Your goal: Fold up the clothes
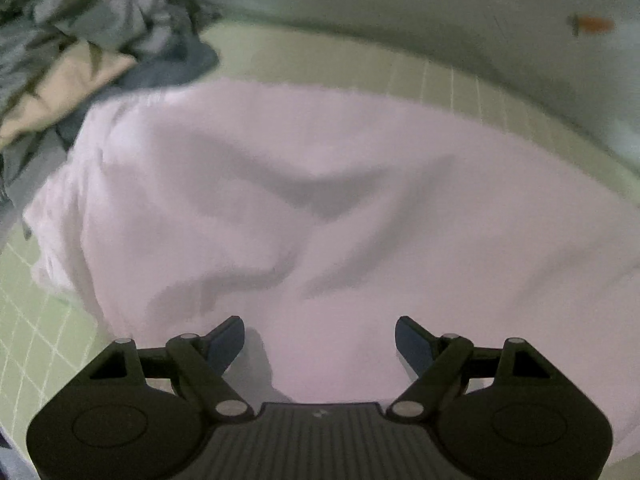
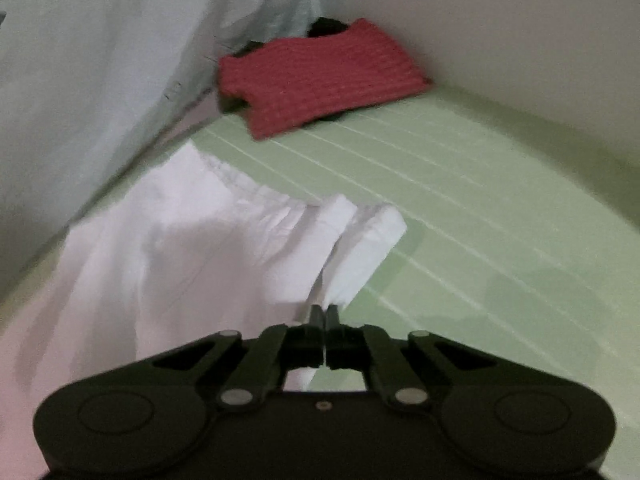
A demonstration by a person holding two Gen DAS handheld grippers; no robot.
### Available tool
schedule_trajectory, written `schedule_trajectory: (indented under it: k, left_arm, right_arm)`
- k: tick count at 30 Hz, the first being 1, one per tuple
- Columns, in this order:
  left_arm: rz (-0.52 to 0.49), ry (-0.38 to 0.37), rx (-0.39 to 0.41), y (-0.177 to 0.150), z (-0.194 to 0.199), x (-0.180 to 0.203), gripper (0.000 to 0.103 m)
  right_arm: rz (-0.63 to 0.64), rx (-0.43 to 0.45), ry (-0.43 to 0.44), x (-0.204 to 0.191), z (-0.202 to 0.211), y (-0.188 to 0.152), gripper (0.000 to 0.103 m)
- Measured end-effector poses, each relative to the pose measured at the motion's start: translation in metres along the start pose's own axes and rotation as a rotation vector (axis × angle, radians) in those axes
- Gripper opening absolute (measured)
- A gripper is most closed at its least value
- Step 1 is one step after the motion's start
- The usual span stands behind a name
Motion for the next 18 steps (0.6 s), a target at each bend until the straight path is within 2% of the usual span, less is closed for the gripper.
schedule_trajectory:
  k: [3, 5, 6, 8, 11, 15, 18]
  left_arm:
    - [-0.021, 0.012, -0.048, -0.012, -0.011, 0.003, 0.083]
    - [-0.036, 0.019, -0.059, -0.014, -0.015, 0.005, 0.086]
    - [-0.045, 0.020, -0.062, -0.014, -0.017, 0.007, 0.089]
    - [-0.066, 0.024, -0.070, -0.015, -0.020, 0.011, 0.093]
    - [-0.096, 0.040, -0.071, -0.016, -0.024, 0.015, 0.097]
    - [-0.099, 0.045, -0.070, -0.016, -0.026, 0.015, 0.100]
    - [-0.097, 0.043, -0.081, -0.016, -0.028, 0.013, 0.103]
  right_arm:
    - [0.033, -0.021, -0.052, 0.013, 0.024, -0.016, 0.002]
    - [0.054, -0.010, -0.061, 0.016, 0.036, -0.019, 0.009]
    - [0.060, 0.016, -0.068, 0.016, 0.040, -0.017, 0.015]
    - [0.070, 0.066, -0.080, 0.015, 0.048, -0.012, 0.046]
    - [0.042, 0.112, -0.049, 0.018, 0.050, -0.005, 0.046]
    - [-0.025, 0.077, -0.017, 0.025, 0.028, -0.002, 0.046]
    - [-0.071, 0.052, -0.025, 0.034, 0.011, -0.002, 0.047]
Point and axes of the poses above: each gripper's, at about its wrist camera, not at the fingertips, and z roughly against the way its jaws point, x to its right, y to its top, the point moved 5 cm from there along -z, roughly the way its jaws point, and after that the axes turned 8 degrees about y, right-handed, at the moved point
